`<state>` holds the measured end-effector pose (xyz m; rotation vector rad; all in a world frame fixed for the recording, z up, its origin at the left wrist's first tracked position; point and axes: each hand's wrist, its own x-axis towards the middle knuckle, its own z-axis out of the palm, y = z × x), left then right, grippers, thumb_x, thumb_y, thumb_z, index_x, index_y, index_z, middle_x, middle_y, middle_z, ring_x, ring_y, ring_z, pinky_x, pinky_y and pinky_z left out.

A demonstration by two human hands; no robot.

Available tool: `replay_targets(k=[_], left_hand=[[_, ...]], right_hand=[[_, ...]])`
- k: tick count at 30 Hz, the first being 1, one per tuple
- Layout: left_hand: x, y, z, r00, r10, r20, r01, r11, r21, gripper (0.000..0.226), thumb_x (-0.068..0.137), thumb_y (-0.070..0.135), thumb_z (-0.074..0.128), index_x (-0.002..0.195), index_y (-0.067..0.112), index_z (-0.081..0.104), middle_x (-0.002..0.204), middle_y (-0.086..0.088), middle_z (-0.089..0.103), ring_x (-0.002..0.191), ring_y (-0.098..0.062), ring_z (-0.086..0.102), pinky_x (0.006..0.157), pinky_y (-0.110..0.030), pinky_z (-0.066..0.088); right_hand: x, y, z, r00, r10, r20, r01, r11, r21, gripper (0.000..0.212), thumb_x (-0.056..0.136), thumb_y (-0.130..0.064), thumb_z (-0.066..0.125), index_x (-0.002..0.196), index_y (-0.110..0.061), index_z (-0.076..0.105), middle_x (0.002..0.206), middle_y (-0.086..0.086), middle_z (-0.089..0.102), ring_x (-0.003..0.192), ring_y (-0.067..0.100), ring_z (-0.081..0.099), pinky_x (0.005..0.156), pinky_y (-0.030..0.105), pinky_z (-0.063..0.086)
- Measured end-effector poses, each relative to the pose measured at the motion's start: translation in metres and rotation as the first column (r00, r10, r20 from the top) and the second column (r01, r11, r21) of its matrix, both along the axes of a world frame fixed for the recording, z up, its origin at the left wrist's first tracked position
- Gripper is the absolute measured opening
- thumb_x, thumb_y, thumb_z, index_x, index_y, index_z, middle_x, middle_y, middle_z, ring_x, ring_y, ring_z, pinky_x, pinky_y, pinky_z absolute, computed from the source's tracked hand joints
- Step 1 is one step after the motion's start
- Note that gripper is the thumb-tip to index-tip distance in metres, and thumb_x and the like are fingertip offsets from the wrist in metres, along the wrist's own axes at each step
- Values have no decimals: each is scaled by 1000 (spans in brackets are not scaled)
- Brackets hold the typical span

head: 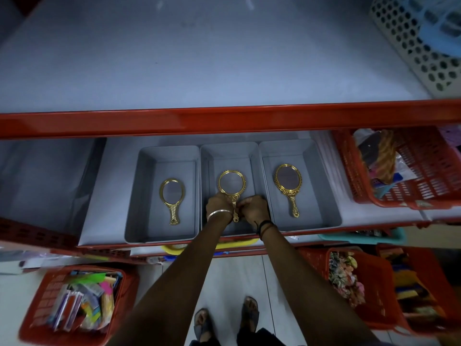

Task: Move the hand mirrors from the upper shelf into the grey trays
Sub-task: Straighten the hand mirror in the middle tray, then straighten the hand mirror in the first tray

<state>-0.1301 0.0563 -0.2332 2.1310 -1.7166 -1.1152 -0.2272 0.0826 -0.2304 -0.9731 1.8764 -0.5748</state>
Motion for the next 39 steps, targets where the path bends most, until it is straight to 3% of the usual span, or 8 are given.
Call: replay_targets(k=[7,13,19,22,26,29,33,39], left_hand=[[4,-2,11,998,-46,-33,47,999,16,19,87,9,58,99,-2,69,101,-20,72,95,-32,69,74,-35,55],[27,-19,38,987,4,-162,-27,990,-141,21,85,-2,50,91,-7,69,91,-28,72,86,-40,70,76,-44,59],[97,-37,62,973,160,-169,-206,928,-312,21,83,8,52,73,11,71,85,-20,74,82,-33,71,74,-38,58],[134,-40,54,960,263,-96,-279,928,-247,22,86,0,51,91,0,72,98,-25,72,97,-37,67,84,-37,53],[165,-27,38,980,197,11,-194,973,-128,23,86,4,56,102,-3,71,109,-23,70,106,-35,65,87,-36,51],[172,-18,33,981,191,-23,-192,980,-42,21,84,4,60,100,-2,73,104,-22,72,101,-33,68,83,-34,53],[172,-16,21,971,224,-83,-223,974,23,20,80,5,64,95,-2,75,96,-22,74,92,-31,71,78,-34,56],[167,-11,10,966,253,-58,-251,967,31,18,80,8,61,89,5,77,91,-16,76,87,-30,72,73,-34,58]], right_hand=[[-1,3,8,1000,4,-31,-4,1000,-12,17,83,0,60,93,3,74,99,21,74,92,33,69,88,41,57],[7,4,34,994,-6,-112,-13,986,-167,17,82,-4,60,86,6,73,93,21,74,83,27,67,78,36,55],[68,-5,57,996,56,65,-31,942,-335,18,85,-3,61,98,5,70,101,22,72,88,20,63,87,35,54],[104,-8,61,981,147,130,-106,954,-280,22,87,4,51,102,7,67,99,23,70,86,26,64,85,45,58],[141,-12,53,976,219,12,-214,961,-174,20,85,7,50,87,11,69,91,25,71,89,31,68,80,40,58],[162,-18,41,972,225,-62,-228,973,-41,20,90,-5,48,84,3,65,88,18,68,86,26,65,67,26,46],[173,-23,31,979,157,-132,-155,988,27,28,93,-10,46,104,7,66,111,22,69,104,34,65,77,31,50],[175,-22,15,980,123,-155,-121,992,20,25,90,-7,50,90,6,71,97,21,74,85,30,68,68,27,50]])
